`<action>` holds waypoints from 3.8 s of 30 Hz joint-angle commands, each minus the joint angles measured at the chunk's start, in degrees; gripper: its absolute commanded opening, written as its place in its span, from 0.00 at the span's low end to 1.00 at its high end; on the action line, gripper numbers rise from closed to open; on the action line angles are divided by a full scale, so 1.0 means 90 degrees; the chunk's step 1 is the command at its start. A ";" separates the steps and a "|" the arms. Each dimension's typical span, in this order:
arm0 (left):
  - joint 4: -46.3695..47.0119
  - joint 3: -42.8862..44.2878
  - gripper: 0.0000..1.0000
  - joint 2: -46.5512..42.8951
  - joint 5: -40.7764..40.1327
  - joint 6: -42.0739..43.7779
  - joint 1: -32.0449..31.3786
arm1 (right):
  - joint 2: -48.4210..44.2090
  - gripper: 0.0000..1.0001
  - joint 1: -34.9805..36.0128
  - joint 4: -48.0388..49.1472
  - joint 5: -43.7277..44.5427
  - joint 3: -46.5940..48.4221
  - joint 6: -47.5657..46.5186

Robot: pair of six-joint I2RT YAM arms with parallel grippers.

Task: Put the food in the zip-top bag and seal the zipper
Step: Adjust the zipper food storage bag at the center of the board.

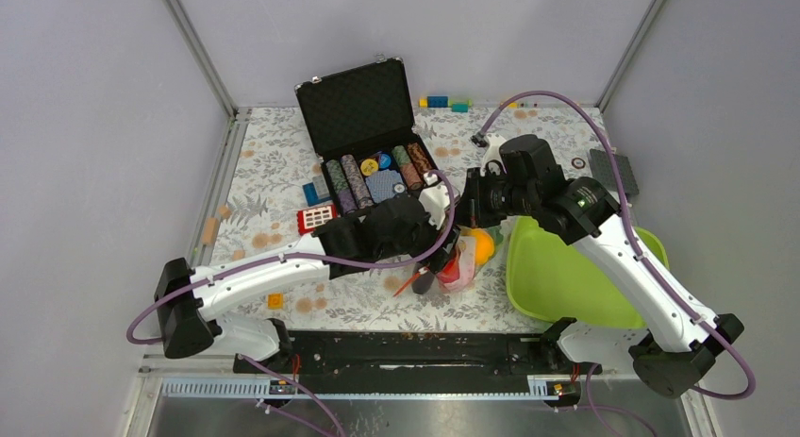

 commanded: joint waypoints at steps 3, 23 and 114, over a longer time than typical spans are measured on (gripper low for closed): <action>0.0197 0.0341 0.42 0.0130 -0.0267 -0.0016 -0.0020 | -0.0052 0.00 -0.0009 0.0460 -0.0262 0.0139 0.0003; -0.0365 -0.0104 0.00 -0.0601 -0.1544 -0.3182 0.0017 | 0.0335 0.94 -0.0272 0.1616 -0.0132 0.0636 -0.1502; 0.0415 -0.1064 0.99 -0.2473 -0.0654 0.2160 0.0957 | -0.1028 0.00 -0.0064 0.1060 -0.3614 -0.1944 -0.8117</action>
